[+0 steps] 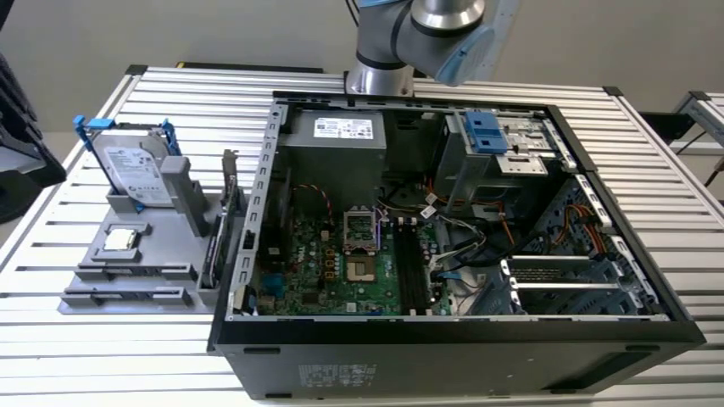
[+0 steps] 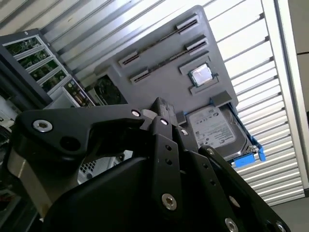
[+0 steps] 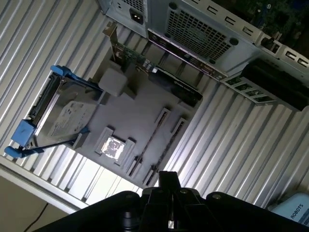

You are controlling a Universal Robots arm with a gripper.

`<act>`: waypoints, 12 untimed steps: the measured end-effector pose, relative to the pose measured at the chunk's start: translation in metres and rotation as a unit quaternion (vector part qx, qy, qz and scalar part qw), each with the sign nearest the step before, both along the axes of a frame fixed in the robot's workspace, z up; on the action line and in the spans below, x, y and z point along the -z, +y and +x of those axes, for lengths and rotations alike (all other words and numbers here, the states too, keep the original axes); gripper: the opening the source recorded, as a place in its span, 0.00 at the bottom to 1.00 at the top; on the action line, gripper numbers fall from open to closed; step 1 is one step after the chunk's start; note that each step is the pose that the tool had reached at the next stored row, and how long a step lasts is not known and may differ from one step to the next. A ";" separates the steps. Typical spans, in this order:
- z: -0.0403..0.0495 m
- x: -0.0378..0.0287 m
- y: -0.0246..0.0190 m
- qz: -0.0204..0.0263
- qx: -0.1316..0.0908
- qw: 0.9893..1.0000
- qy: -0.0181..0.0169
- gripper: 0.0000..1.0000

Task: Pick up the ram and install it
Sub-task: 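Pick up the ram and move it above insertion slot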

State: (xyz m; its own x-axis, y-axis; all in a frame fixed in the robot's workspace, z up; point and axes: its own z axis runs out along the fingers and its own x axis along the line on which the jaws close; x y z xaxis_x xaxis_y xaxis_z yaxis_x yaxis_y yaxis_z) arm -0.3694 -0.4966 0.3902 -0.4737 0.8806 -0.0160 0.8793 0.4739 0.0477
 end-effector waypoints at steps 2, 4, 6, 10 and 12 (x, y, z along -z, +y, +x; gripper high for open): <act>-0.0002 0.0000 0.0000 0.000 0.008 1.000 0.000 0.00; -0.0003 0.0000 0.0000 0.000 0.016 1.000 0.000 0.00; -0.0004 0.0000 0.0000 0.000 0.024 1.000 0.000 0.00; -0.0007 0.0000 0.0000 0.000 0.039 0.999 0.000 0.00; -0.0009 0.0000 0.0000 0.000 0.047 0.999 0.000 0.00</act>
State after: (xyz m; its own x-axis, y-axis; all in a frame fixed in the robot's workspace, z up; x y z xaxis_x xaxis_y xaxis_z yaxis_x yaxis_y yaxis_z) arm -0.3702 -0.4966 0.3902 -0.3888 0.9212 -0.0160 0.9199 0.3891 0.0476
